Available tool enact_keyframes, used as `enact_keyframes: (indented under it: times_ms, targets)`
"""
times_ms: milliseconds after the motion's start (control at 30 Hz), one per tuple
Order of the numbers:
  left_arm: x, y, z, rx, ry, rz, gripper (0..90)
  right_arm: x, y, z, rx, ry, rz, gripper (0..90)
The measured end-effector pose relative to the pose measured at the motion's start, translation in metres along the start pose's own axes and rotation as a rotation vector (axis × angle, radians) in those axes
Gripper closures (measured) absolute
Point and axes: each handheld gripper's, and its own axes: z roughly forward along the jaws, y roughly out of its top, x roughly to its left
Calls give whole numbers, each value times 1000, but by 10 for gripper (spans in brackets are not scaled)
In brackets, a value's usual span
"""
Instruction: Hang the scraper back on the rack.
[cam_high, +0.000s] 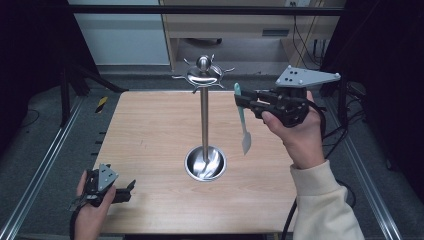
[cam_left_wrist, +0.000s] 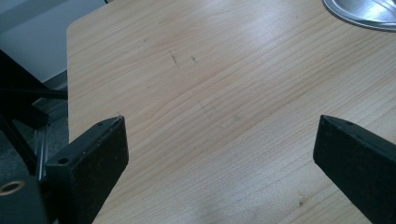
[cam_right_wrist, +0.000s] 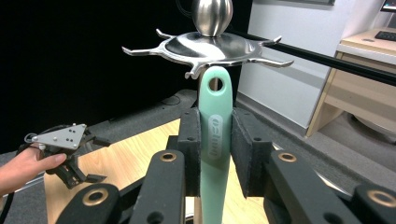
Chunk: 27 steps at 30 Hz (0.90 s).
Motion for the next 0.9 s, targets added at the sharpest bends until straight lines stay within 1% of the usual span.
enact_keyframes:
  times_ms: [200, 400, 700, 900]
  targets:
    - [1, 0, 0, -4, 5, -5, 30, 0, -1, 1, 3, 1, 3, 745]
    - [0, 0, 0, -1, 3, -1, 30, 0, -2, 3, 4, 6, 7, 745]
    - [1, 0, 0, -3, 3, -2, 30, 6, -1, 4, -3, 12, 6, 745]
    - [1, 0, 0, -3, 4, -3, 30, 10, 0, 6, -4, 5, 4, 745]
